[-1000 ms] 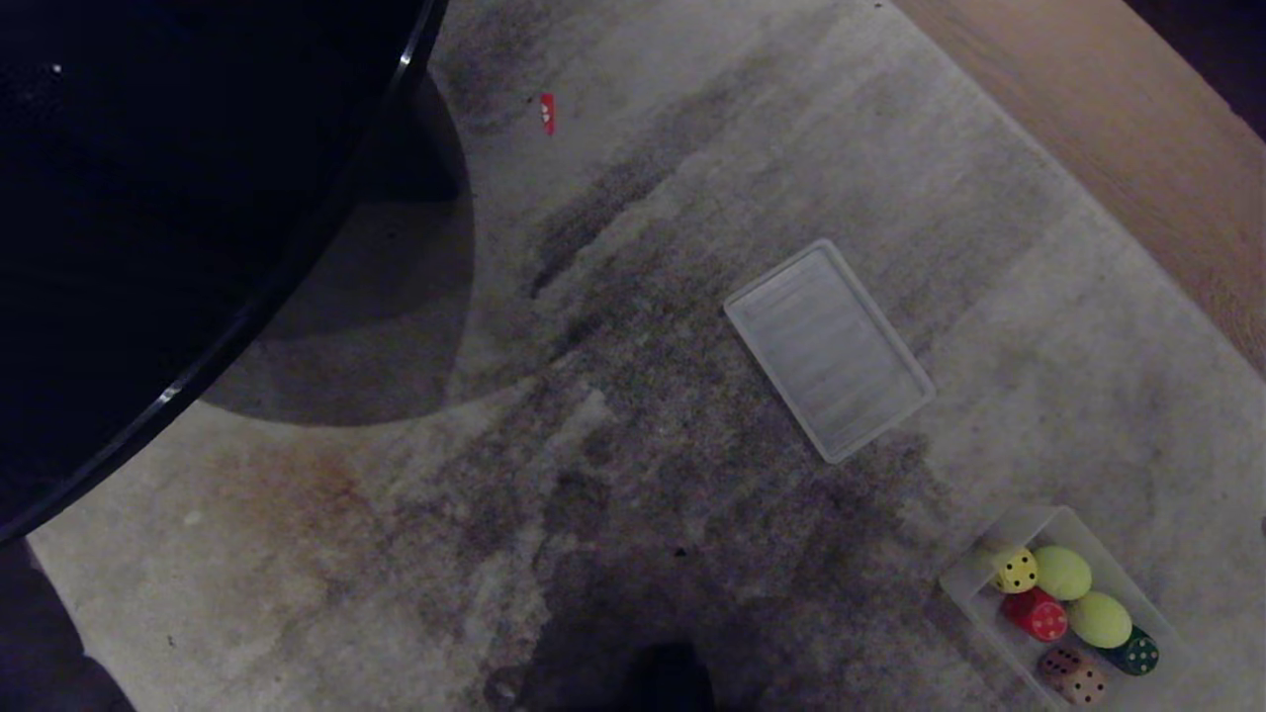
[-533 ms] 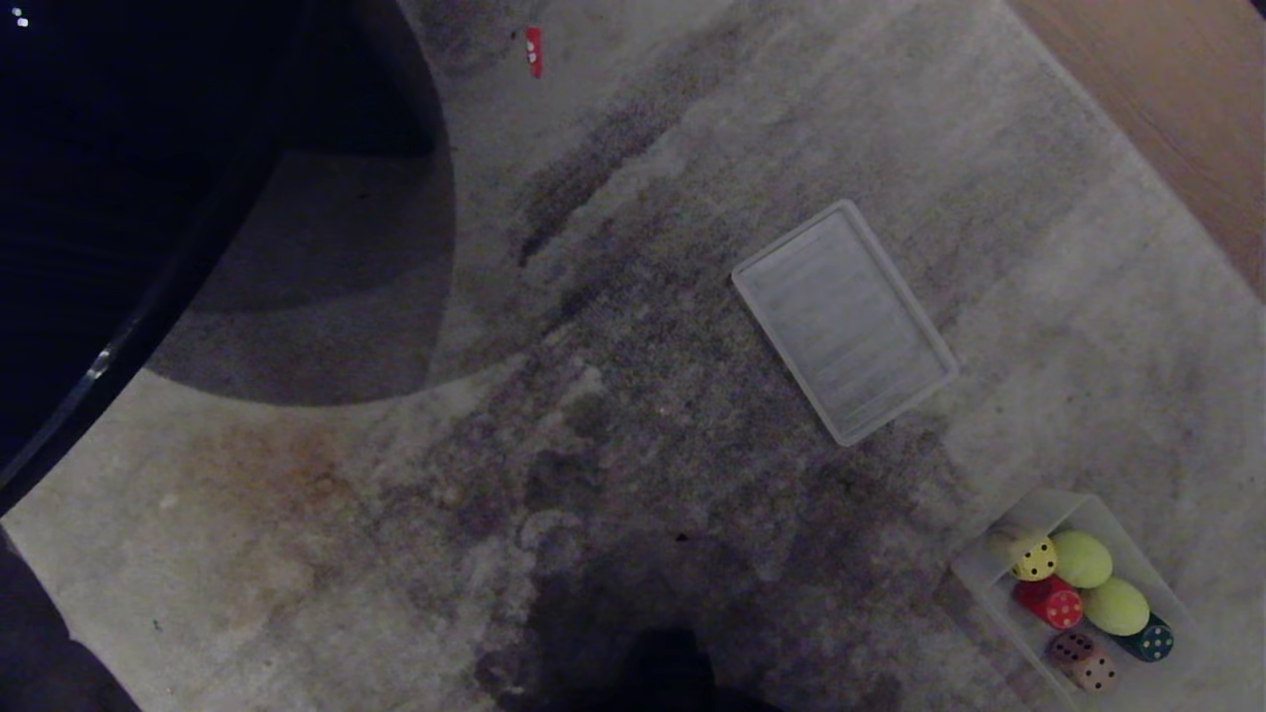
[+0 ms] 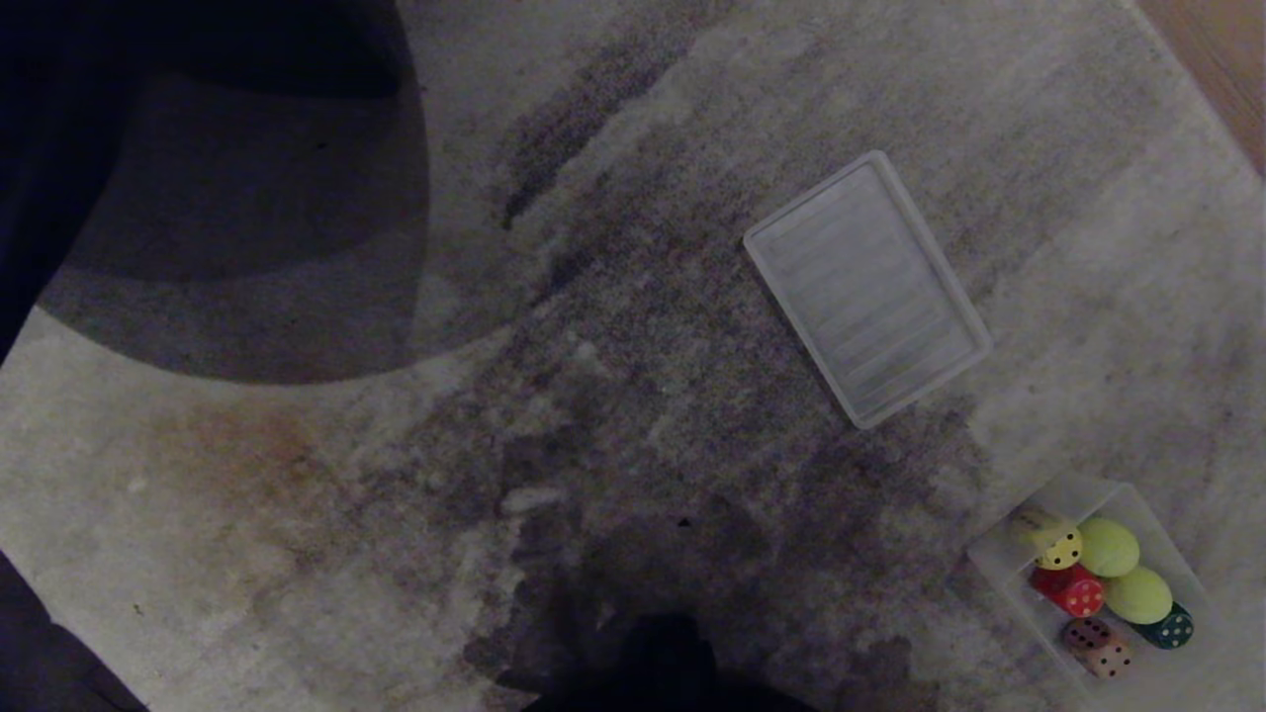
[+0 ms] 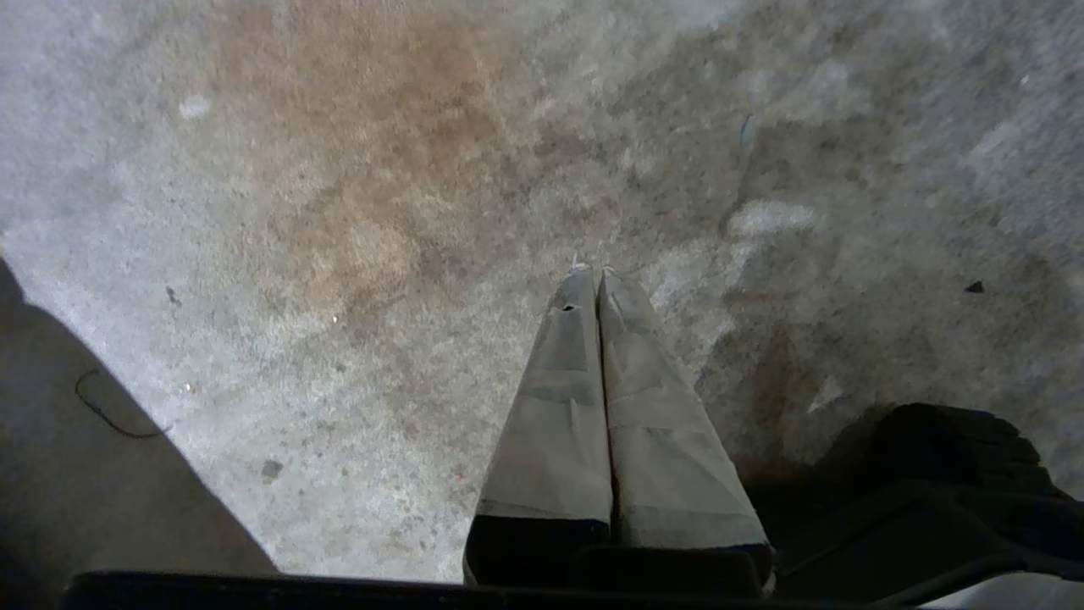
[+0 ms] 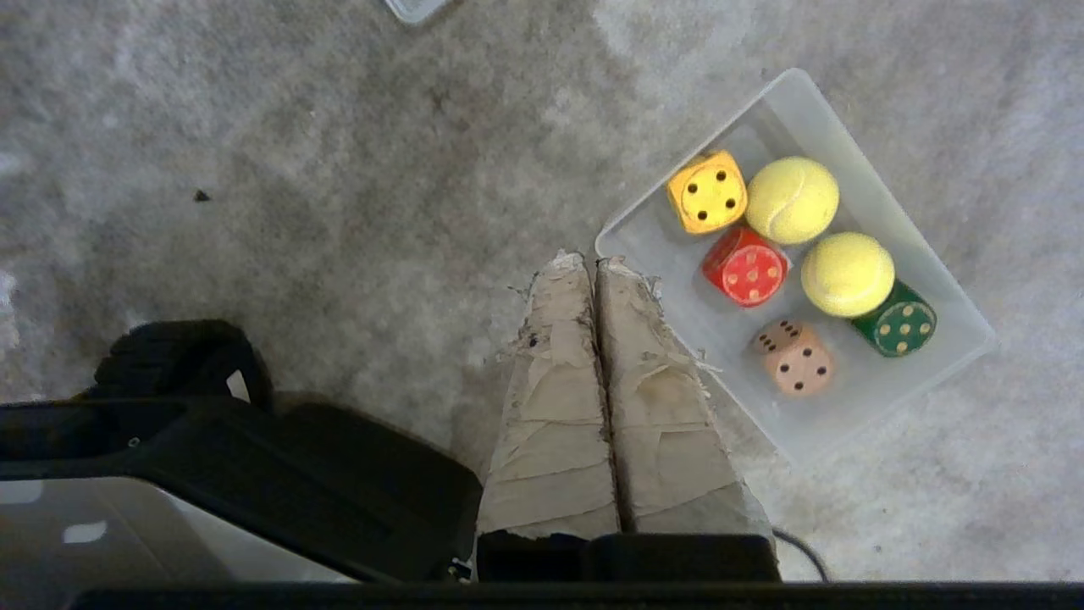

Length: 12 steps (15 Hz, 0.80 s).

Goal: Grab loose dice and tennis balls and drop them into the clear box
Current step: Close the lid

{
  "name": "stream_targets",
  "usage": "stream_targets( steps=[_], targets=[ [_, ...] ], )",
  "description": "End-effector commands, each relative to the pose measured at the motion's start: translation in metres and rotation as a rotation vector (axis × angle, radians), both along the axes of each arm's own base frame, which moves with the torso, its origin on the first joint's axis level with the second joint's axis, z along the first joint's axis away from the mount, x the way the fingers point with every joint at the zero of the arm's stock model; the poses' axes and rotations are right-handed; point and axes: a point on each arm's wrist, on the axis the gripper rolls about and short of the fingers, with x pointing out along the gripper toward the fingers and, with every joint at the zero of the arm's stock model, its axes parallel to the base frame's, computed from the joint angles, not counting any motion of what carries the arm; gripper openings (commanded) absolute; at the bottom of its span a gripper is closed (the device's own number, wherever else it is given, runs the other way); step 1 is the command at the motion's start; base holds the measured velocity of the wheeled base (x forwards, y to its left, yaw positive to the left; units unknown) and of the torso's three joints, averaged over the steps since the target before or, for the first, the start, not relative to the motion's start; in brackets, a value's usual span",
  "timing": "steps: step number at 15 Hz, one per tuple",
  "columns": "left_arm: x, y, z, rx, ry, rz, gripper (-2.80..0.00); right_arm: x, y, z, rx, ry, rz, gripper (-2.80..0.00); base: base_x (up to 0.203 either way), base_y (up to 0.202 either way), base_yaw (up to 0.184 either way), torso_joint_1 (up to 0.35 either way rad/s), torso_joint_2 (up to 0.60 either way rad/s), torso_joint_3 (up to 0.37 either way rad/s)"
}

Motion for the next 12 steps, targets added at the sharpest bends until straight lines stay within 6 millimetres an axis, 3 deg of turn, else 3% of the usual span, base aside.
stream_targets(
  steps=[1,7,9,12],
  targets=[
    [0.0,0.0,0.0,0.0,0.003,-0.001,-2.8,0.0,0.0,0.0,0.003,-0.001,0.002,-2.8,0.0,0.0,0.0,0.002,0.0,-0.073],
    [0.0,0.0,0.0,-0.001,0.003,0.0,-2.8,0.0,0.0,0.006,-0.029,0.023,0.005,-2.8,0.0,0.0,0.0,0.001,0.0,-0.01],
    [0.0,0.0,0.0,-0.001,0.003,0.001,-2.8,0.004,0.0,0.031,-0.018,0.065,0.001,-2.8,0.0,0.0,0.0,0.0,0.0,0.0],
    [0.0,0.0,0.0,-0.001,0.003,0.001,-2.8,0.035,-0.001,0.069,0.087,0.22,-0.062,-2.8,0.0,0.0,0.0,0.0,0.0,0.0]
  ],
)
